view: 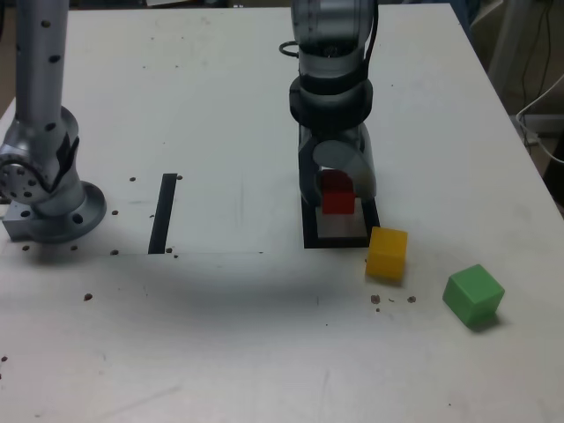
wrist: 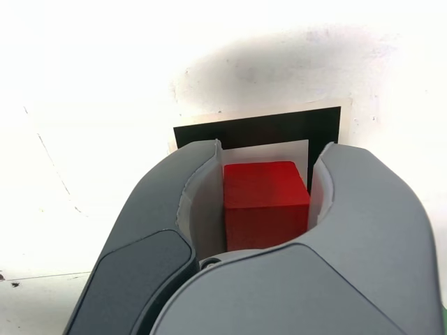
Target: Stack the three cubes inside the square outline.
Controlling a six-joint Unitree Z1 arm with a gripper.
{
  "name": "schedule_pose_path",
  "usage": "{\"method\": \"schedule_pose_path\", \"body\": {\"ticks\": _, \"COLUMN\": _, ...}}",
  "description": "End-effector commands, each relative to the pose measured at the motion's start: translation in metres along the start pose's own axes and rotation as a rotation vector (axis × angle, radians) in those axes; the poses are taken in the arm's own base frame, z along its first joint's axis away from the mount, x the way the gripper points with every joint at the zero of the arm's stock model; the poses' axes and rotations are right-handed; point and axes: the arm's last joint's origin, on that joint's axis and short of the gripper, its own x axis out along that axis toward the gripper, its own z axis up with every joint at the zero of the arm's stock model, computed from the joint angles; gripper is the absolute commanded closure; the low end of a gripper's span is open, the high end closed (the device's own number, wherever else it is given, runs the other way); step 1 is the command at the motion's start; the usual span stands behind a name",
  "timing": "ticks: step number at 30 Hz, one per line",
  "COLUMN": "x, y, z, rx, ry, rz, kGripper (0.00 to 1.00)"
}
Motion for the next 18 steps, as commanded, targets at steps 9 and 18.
{"method": "schedule_pose_path", "body": {"ticks": 9, "x": 0.0061, "y": -0.0020, "z": -0.0014, "rx": -0.001, "ry": 0.019, "rz": -0.021, "kGripper": 0.75}}
{"method": "schedule_pose_path", "body": {"ticks": 18, "x": 0.0110, "y": -0.0025, "z": 0.0019, "rx": -0.001, "ry": 0.025, "rz": -0.023, "kGripper": 0.57}}
